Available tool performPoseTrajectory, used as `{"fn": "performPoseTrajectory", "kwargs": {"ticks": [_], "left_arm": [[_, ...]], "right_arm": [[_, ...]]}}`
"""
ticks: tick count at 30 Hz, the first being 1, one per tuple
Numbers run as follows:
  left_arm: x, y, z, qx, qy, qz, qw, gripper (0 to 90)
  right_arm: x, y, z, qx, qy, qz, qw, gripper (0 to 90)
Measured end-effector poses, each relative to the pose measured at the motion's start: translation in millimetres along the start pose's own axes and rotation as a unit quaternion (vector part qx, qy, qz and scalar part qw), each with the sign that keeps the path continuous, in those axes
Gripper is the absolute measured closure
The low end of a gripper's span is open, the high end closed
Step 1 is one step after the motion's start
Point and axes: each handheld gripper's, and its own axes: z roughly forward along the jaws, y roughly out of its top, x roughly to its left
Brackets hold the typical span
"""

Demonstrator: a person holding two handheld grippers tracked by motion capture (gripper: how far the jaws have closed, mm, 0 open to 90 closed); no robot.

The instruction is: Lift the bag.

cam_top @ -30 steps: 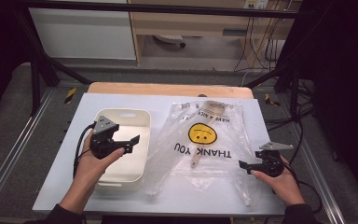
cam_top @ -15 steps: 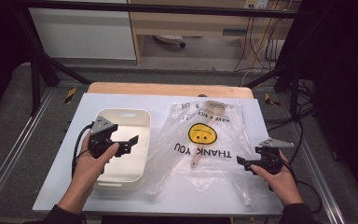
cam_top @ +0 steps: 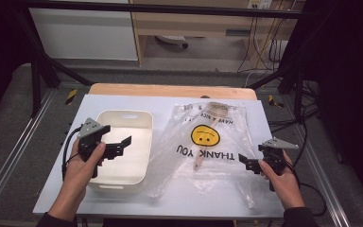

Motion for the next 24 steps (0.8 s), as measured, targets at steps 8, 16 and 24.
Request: {"fn": "performPoseTrajectory", "kwargs": {"ticks": [8, 16, 24], "left_arm": [[13.9, -6.2, -20.4, -0.016, 0.014, -0.015, 0.9997, 8.0], [31.2, -14.2, -41.9, -0.033, 0.024, -0.033, 0.9986, 8.0], [45.9, -27.5, -57.9, -0.055, 0.036, -0.046, 0.9968, 8.2]], "right_arm": [[2.5, -2.3, -3.4, -0.008, -0.003, 0.009, 0.9999, 5.6], [1.4, -2.7, -12.7, -0.024, -0.002, 0.014, 0.9996, 5.9], [-2.4, -5.7, -17.2, -0.030, -0.005, 0.020, 0.9994, 5.8]]}}
